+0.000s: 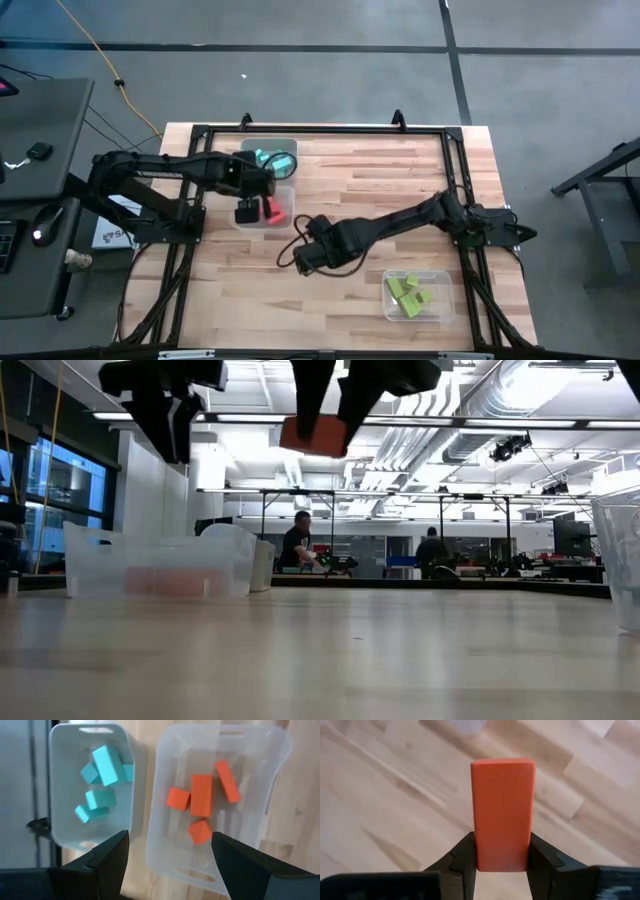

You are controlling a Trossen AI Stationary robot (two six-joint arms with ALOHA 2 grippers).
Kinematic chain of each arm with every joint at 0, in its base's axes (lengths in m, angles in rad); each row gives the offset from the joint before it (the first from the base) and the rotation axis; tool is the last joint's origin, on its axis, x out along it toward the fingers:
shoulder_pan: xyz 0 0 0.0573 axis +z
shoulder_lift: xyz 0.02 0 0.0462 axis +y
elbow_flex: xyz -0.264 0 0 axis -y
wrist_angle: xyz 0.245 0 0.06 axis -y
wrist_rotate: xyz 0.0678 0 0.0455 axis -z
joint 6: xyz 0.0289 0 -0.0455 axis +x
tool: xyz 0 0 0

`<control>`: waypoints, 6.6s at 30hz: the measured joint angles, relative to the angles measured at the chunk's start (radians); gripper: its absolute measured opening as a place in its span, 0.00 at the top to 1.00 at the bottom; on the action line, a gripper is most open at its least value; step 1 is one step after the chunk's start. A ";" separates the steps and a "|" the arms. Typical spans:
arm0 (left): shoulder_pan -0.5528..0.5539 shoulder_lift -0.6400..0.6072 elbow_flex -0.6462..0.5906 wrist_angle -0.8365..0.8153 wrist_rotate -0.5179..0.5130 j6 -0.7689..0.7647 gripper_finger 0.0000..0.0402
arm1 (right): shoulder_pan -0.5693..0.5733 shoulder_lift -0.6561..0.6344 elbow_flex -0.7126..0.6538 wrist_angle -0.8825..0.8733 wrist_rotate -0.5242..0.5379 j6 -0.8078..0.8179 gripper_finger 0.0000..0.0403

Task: Sort & place blocks by color
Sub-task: Put the orange block into the top transparent bin, then return to Home Position

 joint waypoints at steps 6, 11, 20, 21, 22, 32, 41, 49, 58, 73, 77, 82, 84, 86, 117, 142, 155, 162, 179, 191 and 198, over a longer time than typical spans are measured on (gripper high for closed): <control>0.075 0.000 0.000 0.051 0.118 0.058 0.35 | -0.038 0.000 0.070 -0.112 0.028 -0.092 0.74; 0.144 0.000 0.000 0.110 0.275 0.078 0.35 | -0.074 -0.001 0.122 -0.209 0.054 -0.211 0.74; 0.251 0.000 0.000 0.258 0.614 -0.012 0.35 | -0.144 -0.038 0.108 -0.210 0.060 -0.599 0.74; 0.258 0.000 0.000 0.273 0.645 -0.029 0.35 | -0.150 -0.040 0.108 -0.207 0.060 -0.644 0.74; 0.265 0.000 0.000 0.292 0.676 -0.042 0.35 | -0.156 -0.040 0.109 -0.203 0.060 -0.688 0.74; 0.289 0.000 0.000 0.465 0.846 -0.323 0.35 | -0.200 -0.040 0.120 -0.132 0.060 -0.984 0.74; 0.289 0.000 0.000 0.500 0.845 -0.489 0.35 | -0.213 -0.040 0.120 -0.035 0.063 -1.145 0.74; 0.289 0.000 0.000 0.500 0.845 -0.536 0.35 | -0.214 -0.040 0.120 0.036 0.109 -1.199 0.74; 0.289 0.000 0.000 0.515 0.844 -0.548 0.37 | -0.214 -0.040 0.120 0.094 0.118 -1.181 0.74; 0.289 0.000 0.000 0.534 0.840 -0.528 0.61 | -0.213 -0.043 0.120 0.102 0.165 -1.103 0.74; 0.290 -0.001 0.000 0.538 0.843 -0.503 0.66 | -0.215 -0.050 0.119 0.108 0.169 -1.090 0.74; 0.291 -0.002 0.000 0.541 0.845 -0.500 0.75 | -0.217 -0.051 0.119 0.113 0.149 -1.083 0.74; 0.291 -0.002 0.000 0.545 0.842 -0.498 0.77 | -0.218 -0.051 0.119 0.110 0.149 -1.063 0.74; 0.291 -0.002 0.000 0.549 0.839 -0.493 0.78 | -0.220 -0.051 0.119 0.105 0.146 -1.041 0.74; 0.289 0.001 -0.001 0.231 0.611 -0.341 0.79 | -0.229 -0.057 0.120 0.069 0.135 -1.003 0.35; 0.309 0.000 -0.252 0.134 0.302 -0.318 0.79 | -0.259 -0.055 0.120 0.080 0.141 -0.979 0.35; 0.362 0.001 -0.330 0.192 0.277 -0.288 0.79 | -0.259 -0.055 0.120 0.082 0.139 -0.978 0.35; 0.361 0.001 -0.330 0.192 0.285 -0.282 0.74 | -0.259 -0.054 0.120 0.084 0.139 -0.978 0.35; 0.361 0.001 -0.330 0.191 0.323 -0.266 0.60 | -0.259 -0.054 0.120 0.084 0.140 -0.977 0.35; 0.322 -0.166 -0.236 0.175 0.375 -0.293 0.60 | -0.259 -0.090 0.120 0.087 -0.009 -0.952 0.35; 0.208 -0.407 -0.164 0.230 0.368 -0.310 0.61 | -0.258 -0.146 0.121 0.109 -0.014 -0.858 0.35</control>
